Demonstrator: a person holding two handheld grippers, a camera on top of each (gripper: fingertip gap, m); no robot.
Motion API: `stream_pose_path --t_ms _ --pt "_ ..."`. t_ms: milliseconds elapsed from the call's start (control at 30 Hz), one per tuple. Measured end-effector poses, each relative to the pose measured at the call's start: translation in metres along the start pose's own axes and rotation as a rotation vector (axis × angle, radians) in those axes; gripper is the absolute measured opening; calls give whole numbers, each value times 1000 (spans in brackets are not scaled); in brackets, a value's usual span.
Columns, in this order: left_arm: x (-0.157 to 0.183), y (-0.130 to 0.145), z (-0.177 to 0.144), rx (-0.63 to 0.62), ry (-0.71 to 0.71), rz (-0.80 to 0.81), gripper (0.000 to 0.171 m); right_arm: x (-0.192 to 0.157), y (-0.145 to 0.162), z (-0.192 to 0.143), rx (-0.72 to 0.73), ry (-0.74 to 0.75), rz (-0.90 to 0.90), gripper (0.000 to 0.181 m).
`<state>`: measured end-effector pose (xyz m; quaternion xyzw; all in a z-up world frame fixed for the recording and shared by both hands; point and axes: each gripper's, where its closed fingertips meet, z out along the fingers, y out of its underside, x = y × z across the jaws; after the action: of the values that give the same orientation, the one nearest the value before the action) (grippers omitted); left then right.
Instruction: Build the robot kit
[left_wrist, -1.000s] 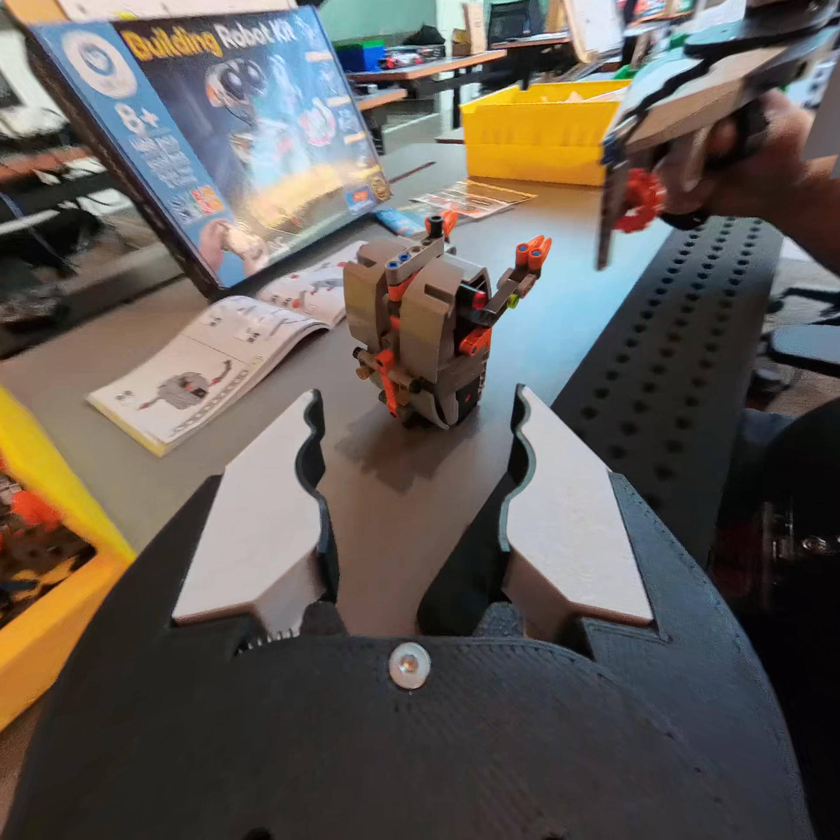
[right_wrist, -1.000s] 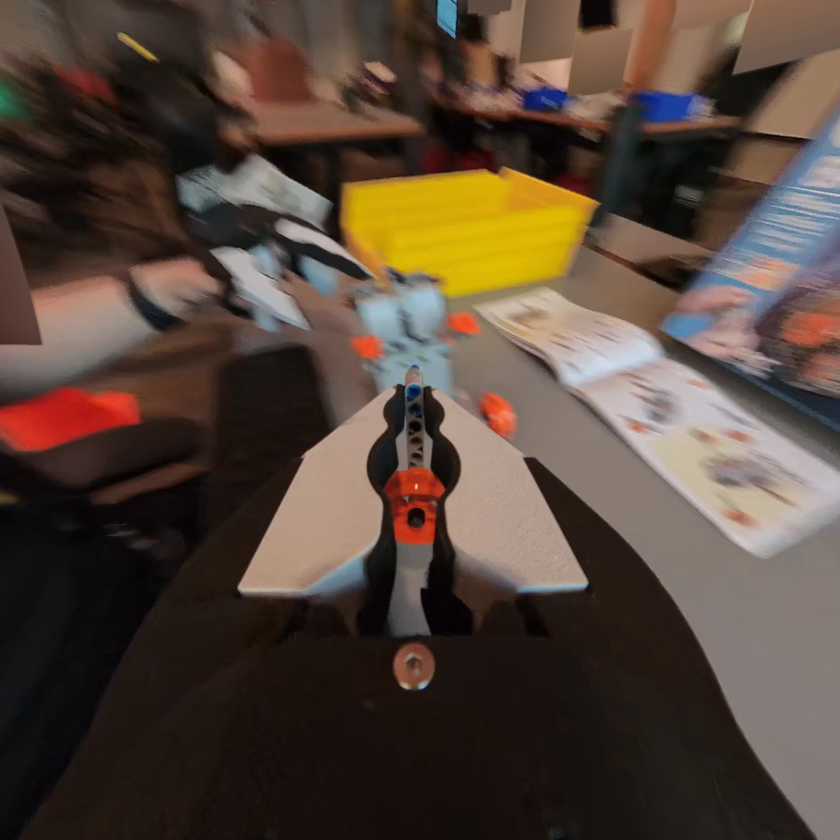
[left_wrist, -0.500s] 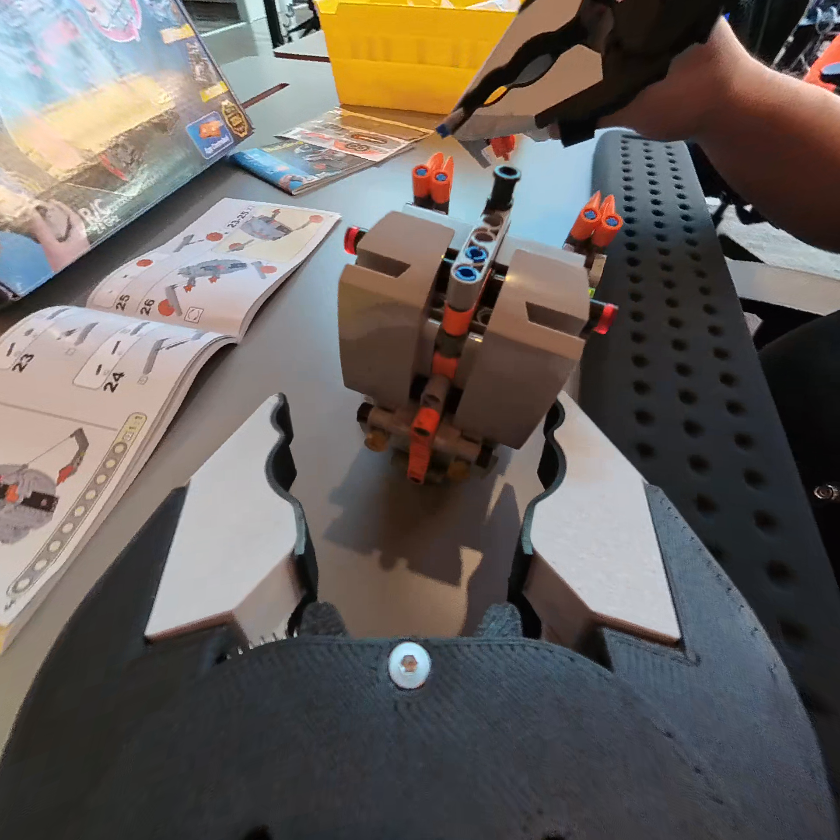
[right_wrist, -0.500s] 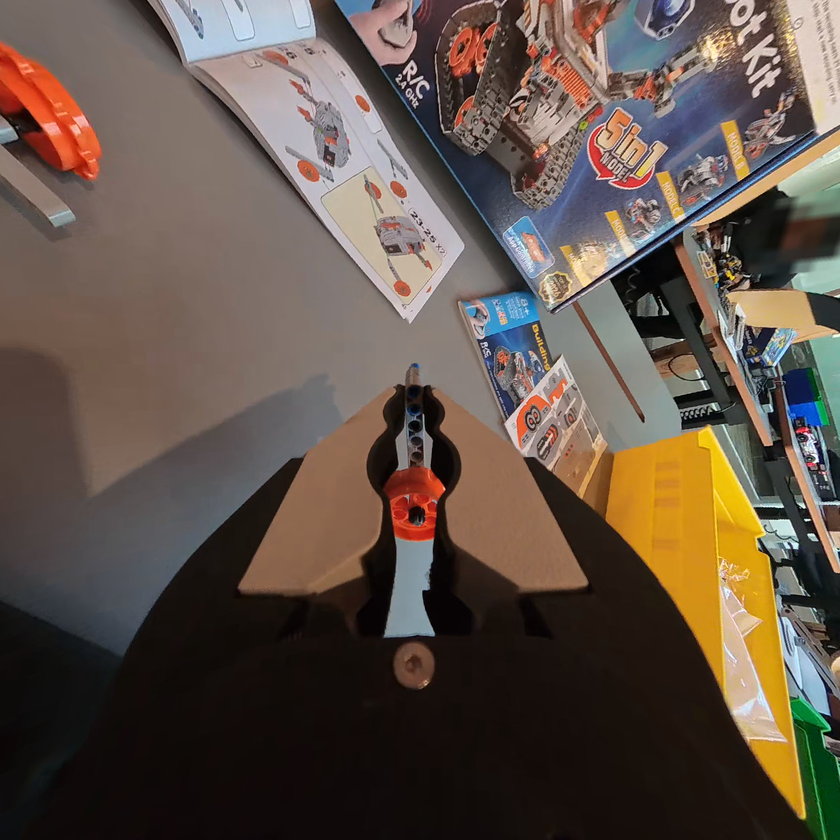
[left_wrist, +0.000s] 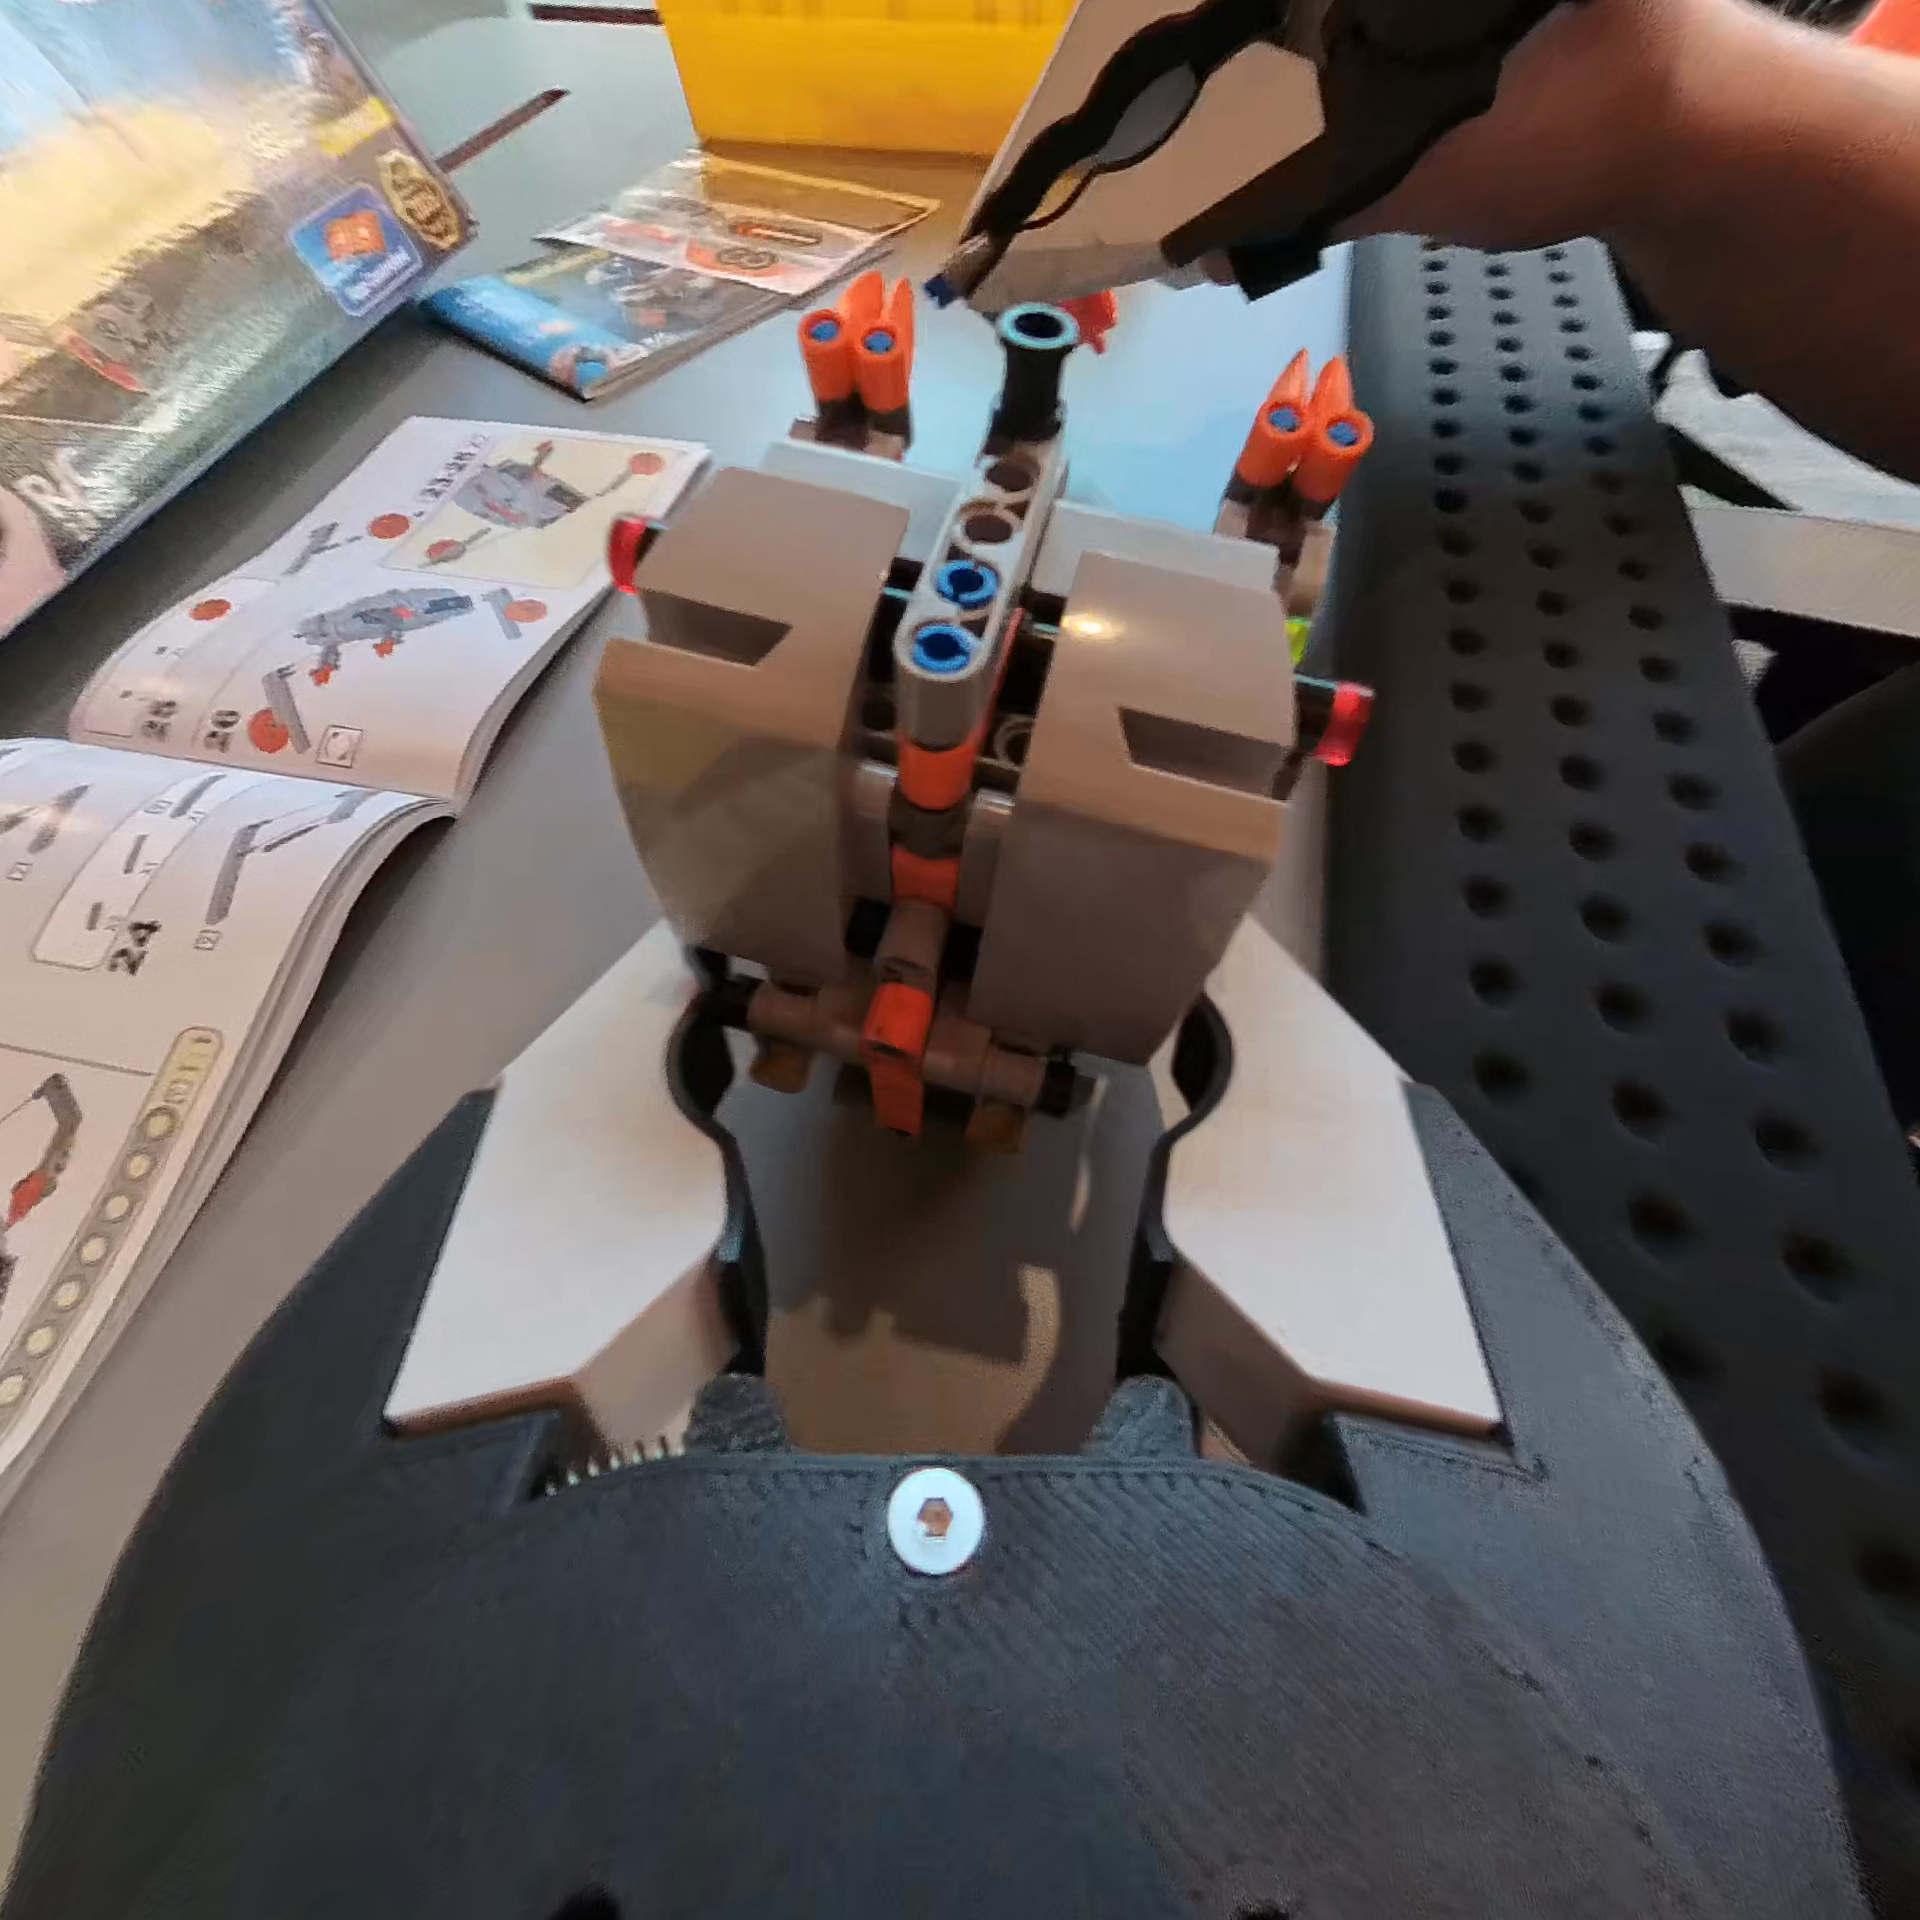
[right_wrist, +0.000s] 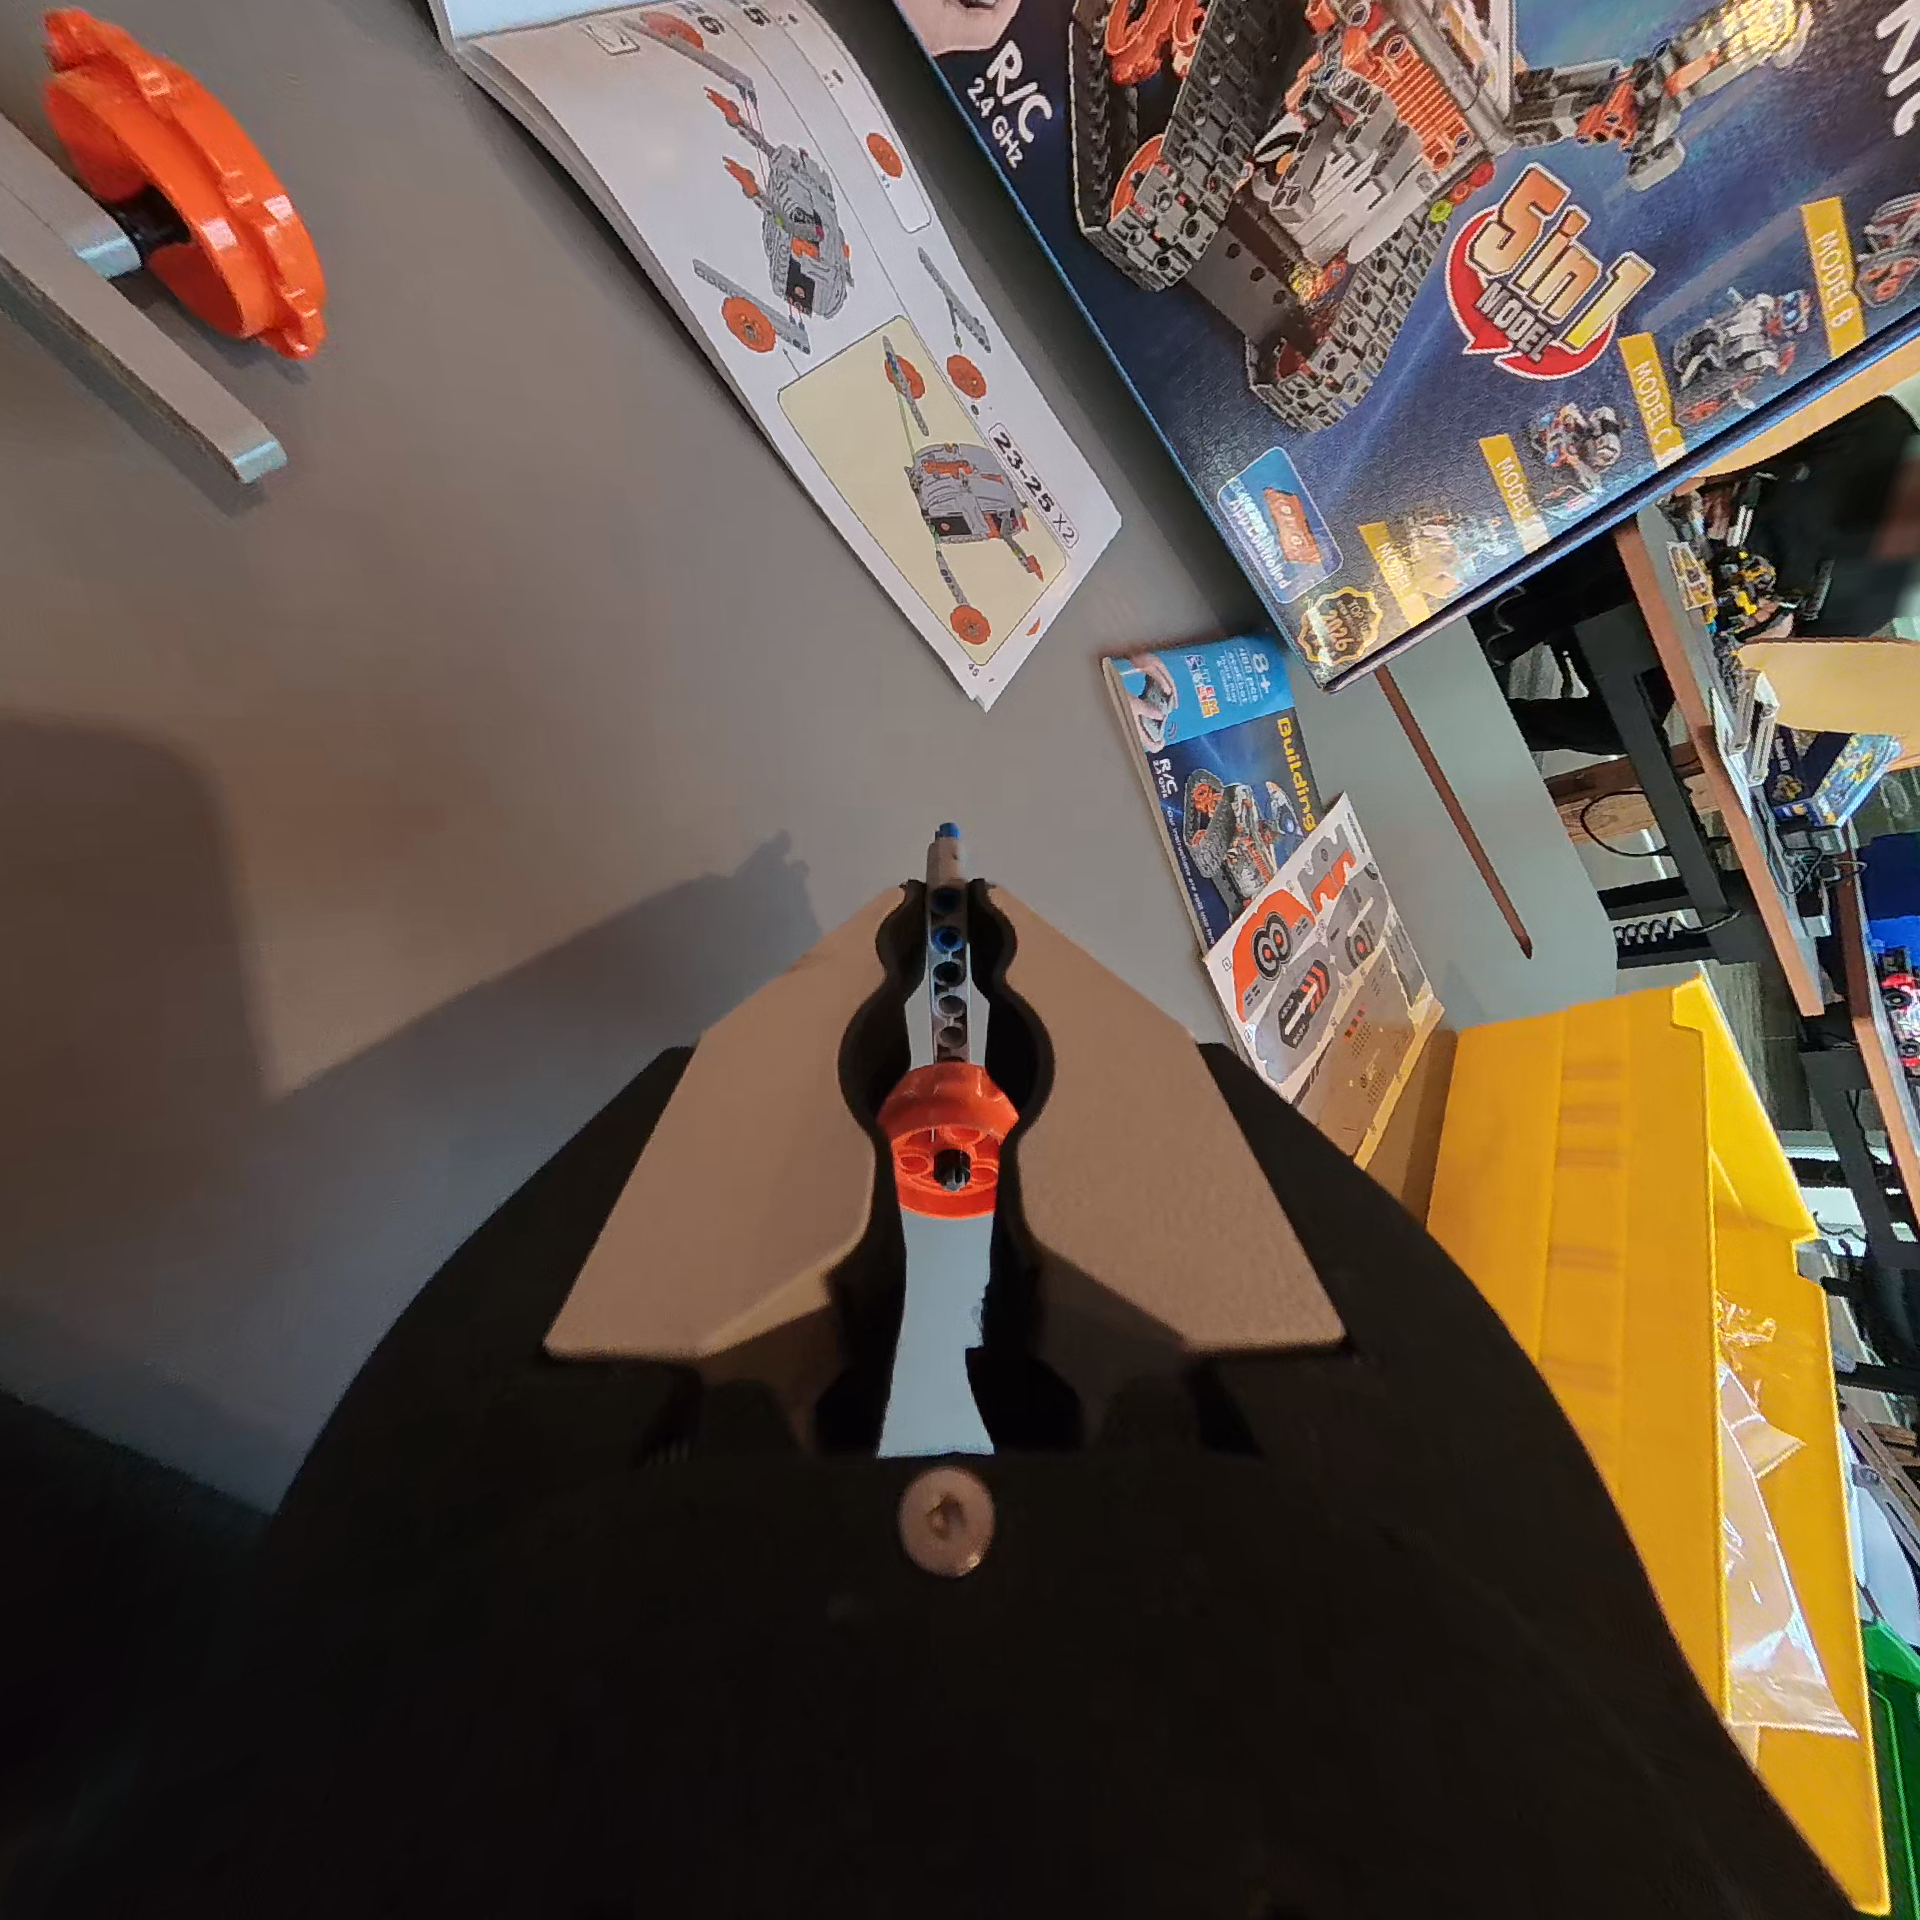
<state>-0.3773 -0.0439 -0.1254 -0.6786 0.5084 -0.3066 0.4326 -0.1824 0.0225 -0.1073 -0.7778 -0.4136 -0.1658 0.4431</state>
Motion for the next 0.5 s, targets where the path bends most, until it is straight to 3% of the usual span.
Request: stream_pose_path --t_ms 500 --pt "4 -5 10 -1 -12 -25 82 3 6 2 -12 11 18 6"
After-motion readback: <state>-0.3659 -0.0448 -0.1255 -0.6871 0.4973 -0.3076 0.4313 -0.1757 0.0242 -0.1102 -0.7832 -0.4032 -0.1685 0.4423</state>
